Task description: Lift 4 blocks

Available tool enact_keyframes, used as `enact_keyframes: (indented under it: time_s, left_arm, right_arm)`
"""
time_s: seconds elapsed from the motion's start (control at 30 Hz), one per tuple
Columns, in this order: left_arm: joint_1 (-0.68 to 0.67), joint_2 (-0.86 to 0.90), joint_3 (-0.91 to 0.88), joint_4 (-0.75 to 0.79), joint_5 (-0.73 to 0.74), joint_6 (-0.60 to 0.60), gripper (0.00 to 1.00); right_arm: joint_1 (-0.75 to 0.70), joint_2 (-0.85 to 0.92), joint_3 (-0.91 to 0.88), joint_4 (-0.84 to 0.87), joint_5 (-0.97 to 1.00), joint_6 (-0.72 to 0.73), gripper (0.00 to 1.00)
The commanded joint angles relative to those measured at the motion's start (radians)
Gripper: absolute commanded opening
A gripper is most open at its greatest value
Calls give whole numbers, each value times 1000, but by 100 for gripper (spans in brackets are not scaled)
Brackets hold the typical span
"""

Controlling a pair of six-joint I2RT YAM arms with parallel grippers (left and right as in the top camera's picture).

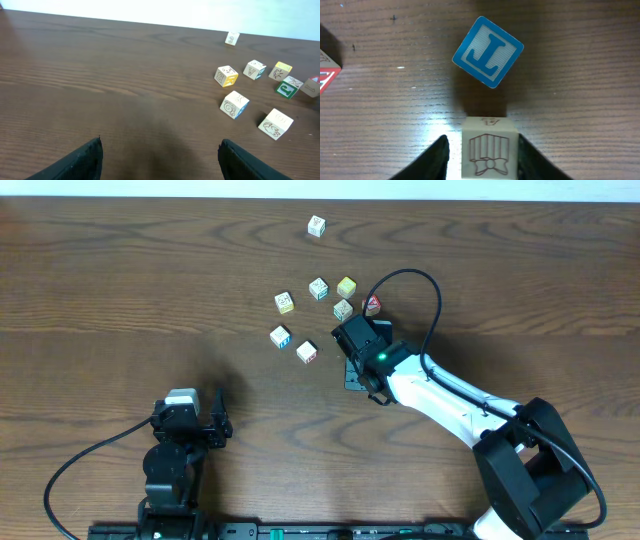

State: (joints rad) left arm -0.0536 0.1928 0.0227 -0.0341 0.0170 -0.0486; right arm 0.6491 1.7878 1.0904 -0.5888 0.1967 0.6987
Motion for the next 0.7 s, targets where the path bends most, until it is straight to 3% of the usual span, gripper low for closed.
enact_keyframes:
  time_s: [0.0,0.27,0.37,0.53,0.67]
  left_arm:
    - [-2,1,-19,-37,-13,9,74]
    - [-2,1,-19,-36,-12,10,75]
    - [-2,1,-19,-36,-13,9,75]
    - [-2,1,-19,-37,-13,10,74]
    - [-2,1,-19,-37,-13,9,74]
  right_arm:
    - [13,-2,-7,3,8,7,44]
    - [13,-2,-7,-5,4,7,50]
    - [13,-2,-7,7,10,2,57]
    - [13,-2,-3,118,11,-149,63]
    - [2,-2,5,149,12,-182,67]
